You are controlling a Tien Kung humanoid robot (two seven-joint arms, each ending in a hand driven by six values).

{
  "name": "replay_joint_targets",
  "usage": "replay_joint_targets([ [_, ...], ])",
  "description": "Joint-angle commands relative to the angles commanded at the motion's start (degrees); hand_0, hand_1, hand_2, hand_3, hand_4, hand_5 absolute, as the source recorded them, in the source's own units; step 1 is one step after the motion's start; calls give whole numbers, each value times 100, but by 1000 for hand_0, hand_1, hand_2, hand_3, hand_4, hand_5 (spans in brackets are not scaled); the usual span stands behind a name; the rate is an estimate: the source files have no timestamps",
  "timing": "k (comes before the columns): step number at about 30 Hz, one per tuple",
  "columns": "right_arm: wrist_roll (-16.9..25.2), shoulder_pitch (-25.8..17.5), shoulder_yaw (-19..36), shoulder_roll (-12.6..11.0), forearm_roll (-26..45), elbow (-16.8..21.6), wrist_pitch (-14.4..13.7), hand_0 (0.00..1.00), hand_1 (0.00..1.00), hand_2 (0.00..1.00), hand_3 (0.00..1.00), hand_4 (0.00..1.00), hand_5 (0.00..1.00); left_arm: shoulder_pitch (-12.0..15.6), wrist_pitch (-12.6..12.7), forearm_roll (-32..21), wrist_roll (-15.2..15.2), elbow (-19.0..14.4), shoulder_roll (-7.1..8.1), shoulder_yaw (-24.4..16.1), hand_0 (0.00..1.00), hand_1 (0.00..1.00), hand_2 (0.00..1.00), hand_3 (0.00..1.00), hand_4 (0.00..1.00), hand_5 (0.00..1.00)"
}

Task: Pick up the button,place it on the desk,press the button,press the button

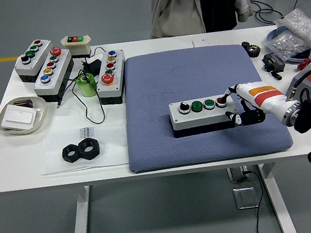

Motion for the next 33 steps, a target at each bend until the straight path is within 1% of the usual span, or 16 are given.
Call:
replay_joint_targets([
  [2,-23,12,-20,-10,-12,17,47,121,2,98,665,650,256,-8,0,-7,-1,1,1,3,687,666,772,797,719,998],
  [8,-42,43,-30,-18,-27,30,79,122,2,99,667,651,262,-18,0,-20,-5,2,4,10,689,666,770,798,719,998],
  [10,-35,43,8,-21,-28,54,42,122,2,99,667,651,262,-20,1,-26,-8,3,4,11,689,666,770,798,719,998],
  [13,-12,44,115,-23,-36,136,-89,122,2,99,667,651,262,-21,1,-32,-12,4,5,12,689,666,770,798,719,998],
  [14,-10,45,126,-23,-37,147,-102,123,2,99,679,657,278,-22,1,-32,-12,5,5,12,688,666,770,798,719,998],
  [20,-21,115,153,11,-58,315,-140,122,2,99,680,658,282,-23,0,-34,-11,3,7,14,688,666,769,797,720,998],
  [31,-56,230,-84,146,-52,207,-67,124,2,99,681,661,290,-38,9,-75,-26,3,9,44,689,666,769,799,721,998],
  [33,-62,247,-112,170,-50,182,-61,124,2,100,680,666,306,-41,8,-67,-23,3,7,40,688,666,769,798,721,998],
])
